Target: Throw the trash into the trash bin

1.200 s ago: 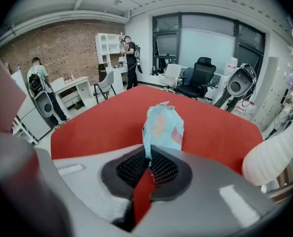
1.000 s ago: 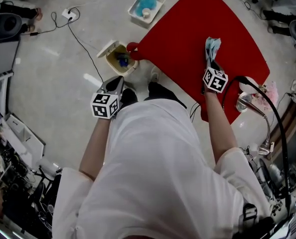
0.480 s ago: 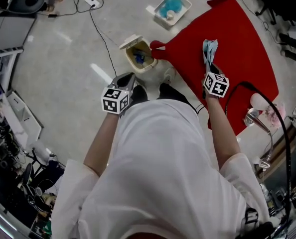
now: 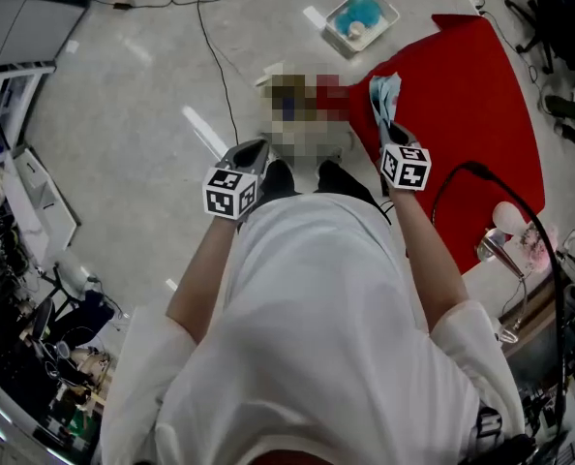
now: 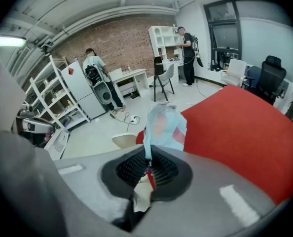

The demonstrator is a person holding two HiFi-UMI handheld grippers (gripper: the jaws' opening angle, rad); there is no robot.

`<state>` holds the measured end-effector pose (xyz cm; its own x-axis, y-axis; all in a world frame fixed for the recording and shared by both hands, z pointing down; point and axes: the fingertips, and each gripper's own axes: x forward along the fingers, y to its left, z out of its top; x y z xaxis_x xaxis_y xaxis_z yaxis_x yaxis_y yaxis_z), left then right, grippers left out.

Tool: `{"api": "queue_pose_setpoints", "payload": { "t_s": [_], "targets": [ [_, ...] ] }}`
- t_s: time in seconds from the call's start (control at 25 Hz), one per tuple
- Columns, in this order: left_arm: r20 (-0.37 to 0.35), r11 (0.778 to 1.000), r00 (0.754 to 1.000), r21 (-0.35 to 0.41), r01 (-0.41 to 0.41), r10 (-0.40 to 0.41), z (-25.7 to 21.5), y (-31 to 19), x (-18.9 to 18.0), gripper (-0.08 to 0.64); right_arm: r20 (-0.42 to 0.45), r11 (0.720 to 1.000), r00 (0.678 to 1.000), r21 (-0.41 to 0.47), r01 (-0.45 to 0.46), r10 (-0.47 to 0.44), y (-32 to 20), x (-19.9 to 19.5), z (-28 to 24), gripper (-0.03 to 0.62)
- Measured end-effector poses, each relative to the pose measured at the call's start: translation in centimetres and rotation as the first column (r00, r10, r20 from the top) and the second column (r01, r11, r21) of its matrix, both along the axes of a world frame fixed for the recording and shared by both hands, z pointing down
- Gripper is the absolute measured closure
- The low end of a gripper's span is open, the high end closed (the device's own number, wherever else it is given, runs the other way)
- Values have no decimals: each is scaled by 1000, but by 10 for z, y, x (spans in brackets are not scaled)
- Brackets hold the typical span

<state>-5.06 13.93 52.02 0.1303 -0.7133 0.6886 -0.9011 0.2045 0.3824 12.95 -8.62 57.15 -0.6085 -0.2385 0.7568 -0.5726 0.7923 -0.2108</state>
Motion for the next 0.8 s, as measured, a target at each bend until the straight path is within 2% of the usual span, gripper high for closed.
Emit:
{"api": "queue_pose_setpoints", "payload": {
  "t_s": [0.2, 0.4, 0.64, 0.8],
  "targets": [
    [-9, 999, 999, -9, 39, -39, 6, 13, -10, 555, 10, 992, 993, -37, 121, -121, 34, -36, 8, 584],
    [-19, 997, 997, -18, 74, -74, 10, 28, -21, 555, 31, 966, 968, -61, 252, -250, 73, -71, 10, 584],
    [-29, 994, 994, -32, 103, -104, 17, 49, -32, 555, 66, 931, 936, -100, 352, -346, 111, -102, 16, 584],
    [-34, 992, 993, -40, 116, -117, 22, 62, -41, 555, 65, 921, 929, -121, 370, -365, 127, -113, 26, 584]
  ]
}}
